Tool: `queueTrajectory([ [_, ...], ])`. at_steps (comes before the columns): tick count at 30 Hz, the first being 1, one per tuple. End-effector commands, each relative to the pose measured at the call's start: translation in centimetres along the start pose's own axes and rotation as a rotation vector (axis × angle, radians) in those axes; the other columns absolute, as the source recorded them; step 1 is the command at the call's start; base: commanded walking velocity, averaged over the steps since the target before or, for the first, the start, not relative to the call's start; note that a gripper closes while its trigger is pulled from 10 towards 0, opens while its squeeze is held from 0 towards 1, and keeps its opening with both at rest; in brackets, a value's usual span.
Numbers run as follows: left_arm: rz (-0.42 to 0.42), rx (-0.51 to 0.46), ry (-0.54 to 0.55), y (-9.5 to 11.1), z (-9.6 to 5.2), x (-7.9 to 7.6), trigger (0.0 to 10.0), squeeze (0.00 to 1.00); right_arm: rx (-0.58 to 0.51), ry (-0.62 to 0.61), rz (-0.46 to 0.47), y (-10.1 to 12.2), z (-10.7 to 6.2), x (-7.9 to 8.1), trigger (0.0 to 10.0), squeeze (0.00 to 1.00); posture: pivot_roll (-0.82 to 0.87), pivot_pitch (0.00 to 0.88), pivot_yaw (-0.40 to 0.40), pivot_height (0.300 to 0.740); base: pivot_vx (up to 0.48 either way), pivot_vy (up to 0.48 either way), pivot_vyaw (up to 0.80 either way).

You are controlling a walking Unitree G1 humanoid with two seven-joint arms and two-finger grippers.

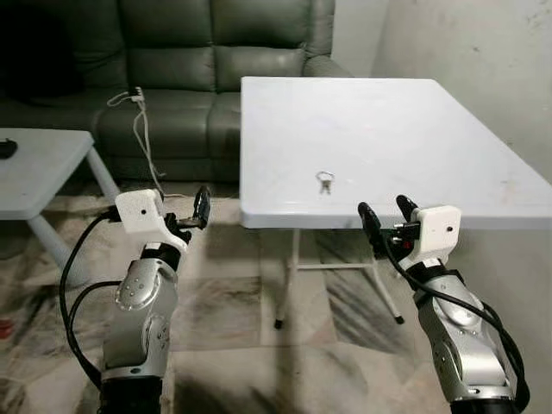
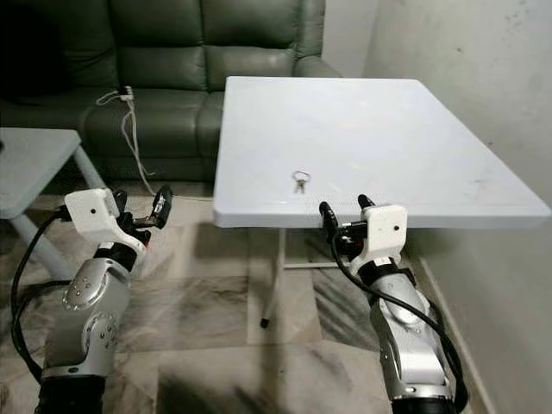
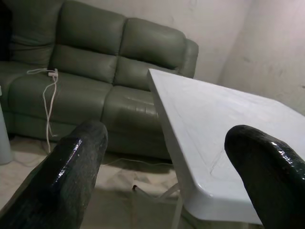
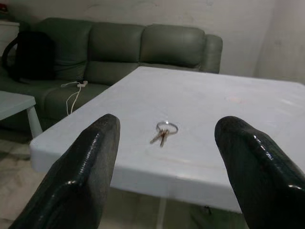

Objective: Hang keys on a hook

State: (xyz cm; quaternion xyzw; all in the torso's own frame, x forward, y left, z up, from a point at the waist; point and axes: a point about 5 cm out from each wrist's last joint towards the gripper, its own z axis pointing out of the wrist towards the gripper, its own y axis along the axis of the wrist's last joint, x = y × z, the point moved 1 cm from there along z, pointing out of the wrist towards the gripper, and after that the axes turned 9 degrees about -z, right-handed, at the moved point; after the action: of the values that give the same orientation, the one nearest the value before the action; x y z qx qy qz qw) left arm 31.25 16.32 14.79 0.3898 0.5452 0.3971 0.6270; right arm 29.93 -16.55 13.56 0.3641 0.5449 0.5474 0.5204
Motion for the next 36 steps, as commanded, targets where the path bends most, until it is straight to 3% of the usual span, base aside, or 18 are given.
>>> queueTrajectory([
  [1,-0.004,0.002,-0.025,-0.04,0.17,-0.8,10.0,0.0,0.006,-0.021,-0.001,-0.05,-0.2,-0.69,10.0,0.0,-0.01,0.0,-0.058,0.74,0.0,0.48,0.0],
  [7,-0.004,0.001,-0.022,0.0,0.2,-0.79,10.0,0.0,0.005,-0.019,0.0,-0.02,-0.11,-0.67,10.0,0.0,0.0,0.0,-0.059,0.74,0.0,0.411,0.0],
  [27,-0.013,-0.006,-0.002,-0.24,0.06,-0.99,10.0,0.0,0.005,-0.015,-0.001,0.03,-0.05,-0.71,10.0,0.0,0.0,0.0,-0.063,0.74,0.0,0.0,0.0],
  [36,-0.022,-0.014,0.009,-0.08,0.04,-0.8,10.0,0.0,0.001,-0.009,0.0,0.13,0.14,-0.62,10.0,0.0,0.0,0.0,-0.065,0.74,0.279,0.0,0.0],
])
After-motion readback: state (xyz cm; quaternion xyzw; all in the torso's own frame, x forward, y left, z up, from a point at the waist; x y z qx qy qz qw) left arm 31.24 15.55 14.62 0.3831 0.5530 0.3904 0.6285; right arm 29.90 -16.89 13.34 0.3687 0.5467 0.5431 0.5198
